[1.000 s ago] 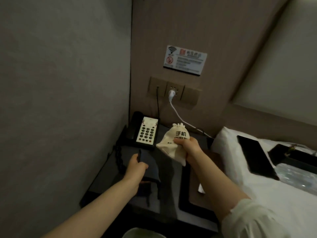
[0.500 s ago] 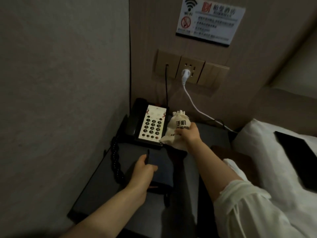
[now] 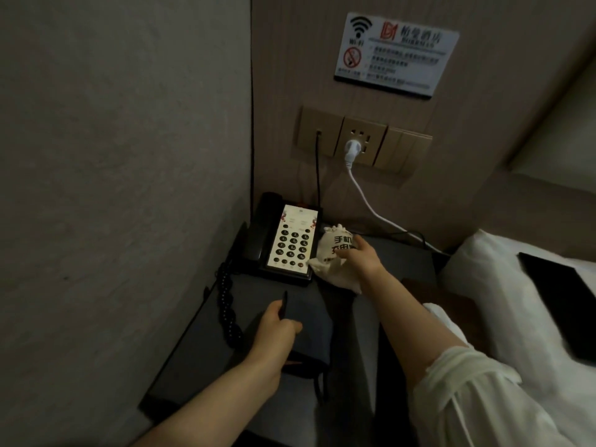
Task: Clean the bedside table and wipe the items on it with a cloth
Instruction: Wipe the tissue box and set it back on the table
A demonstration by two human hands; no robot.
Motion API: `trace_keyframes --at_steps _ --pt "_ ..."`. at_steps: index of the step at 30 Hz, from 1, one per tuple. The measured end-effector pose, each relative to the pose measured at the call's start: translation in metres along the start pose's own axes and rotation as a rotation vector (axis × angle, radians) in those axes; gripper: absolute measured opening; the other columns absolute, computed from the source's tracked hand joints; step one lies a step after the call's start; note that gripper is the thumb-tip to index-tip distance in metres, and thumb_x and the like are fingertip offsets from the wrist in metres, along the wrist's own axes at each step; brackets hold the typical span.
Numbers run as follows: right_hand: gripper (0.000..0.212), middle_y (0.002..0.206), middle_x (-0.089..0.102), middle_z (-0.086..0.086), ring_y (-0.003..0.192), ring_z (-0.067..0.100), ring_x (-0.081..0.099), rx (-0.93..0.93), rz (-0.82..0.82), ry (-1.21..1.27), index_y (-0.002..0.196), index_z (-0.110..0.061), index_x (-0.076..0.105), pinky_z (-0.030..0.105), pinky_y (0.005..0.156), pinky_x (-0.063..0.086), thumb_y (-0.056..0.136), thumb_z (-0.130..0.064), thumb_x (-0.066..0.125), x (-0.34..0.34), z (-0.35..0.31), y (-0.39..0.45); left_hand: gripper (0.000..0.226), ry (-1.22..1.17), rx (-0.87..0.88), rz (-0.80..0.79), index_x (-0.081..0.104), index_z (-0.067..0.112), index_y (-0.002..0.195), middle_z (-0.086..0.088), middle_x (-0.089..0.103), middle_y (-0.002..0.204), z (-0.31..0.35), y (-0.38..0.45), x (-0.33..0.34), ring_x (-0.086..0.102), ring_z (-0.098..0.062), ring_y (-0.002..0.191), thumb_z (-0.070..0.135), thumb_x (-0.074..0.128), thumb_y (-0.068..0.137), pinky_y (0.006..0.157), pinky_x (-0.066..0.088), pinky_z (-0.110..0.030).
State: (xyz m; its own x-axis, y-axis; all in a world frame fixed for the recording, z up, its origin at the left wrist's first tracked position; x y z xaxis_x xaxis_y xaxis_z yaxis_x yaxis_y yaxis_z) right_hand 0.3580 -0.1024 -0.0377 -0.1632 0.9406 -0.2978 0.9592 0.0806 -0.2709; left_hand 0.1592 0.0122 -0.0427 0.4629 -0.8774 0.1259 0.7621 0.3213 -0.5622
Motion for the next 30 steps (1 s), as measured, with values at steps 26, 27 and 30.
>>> trace_keyframes --at_steps 26,27,30 --pt "0.047 0.135 0.054 -0.002 0.120 0.019 0.052 -0.005 0.171 0.256 0.134 -0.023 0.053 0.043 0.101 0.041 0.091 -0.005 0.056 -0.260 -0.014 -0.321 0.047 0.127 0.154 -0.345 0.046 0.022 0.137 -0.007 0.059 0.120 0.026 -0.223 0.161 0.061 -0.027 0.101 0.003 0.049 0.094 0.083 0.054 -0.040" --pt "0.047 0.135 0.054 -0.002 0.121 0.019 0.052 -0.002 0.181 0.249 0.134 -0.023 0.052 0.044 0.103 0.041 0.091 -0.006 0.057 -0.271 -0.009 -0.333 0.049 0.146 0.151 -0.365 0.044 0.023 0.139 -0.008 0.057 0.124 0.020 -0.232 0.171 0.060 -0.028 0.103 0.004 0.049 0.094 0.087 0.053 -0.042" --pt "0.048 0.133 0.055 -0.002 0.118 0.017 0.055 0.010 0.209 0.237 0.135 -0.024 0.052 0.044 0.103 0.042 0.090 -0.007 0.058 -0.299 0.007 -0.366 0.047 0.188 0.169 -0.411 0.045 0.023 0.137 -0.008 0.057 0.122 0.002 -0.261 0.196 0.059 -0.027 0.103 0.003 0.048 0.094 0.083 0.054 -0.041"
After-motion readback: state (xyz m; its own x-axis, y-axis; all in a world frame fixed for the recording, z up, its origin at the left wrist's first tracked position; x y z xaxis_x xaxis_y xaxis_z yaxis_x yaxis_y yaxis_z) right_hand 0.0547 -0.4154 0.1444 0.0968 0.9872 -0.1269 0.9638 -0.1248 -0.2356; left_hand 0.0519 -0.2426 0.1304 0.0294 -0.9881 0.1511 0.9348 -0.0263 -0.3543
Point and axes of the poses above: each hand's wrist, its own y-axis towards the middle knuckle, its own x-axis out of the palm, z = x × y, the point moved 3 cm from there along y, towards the middle knuckle
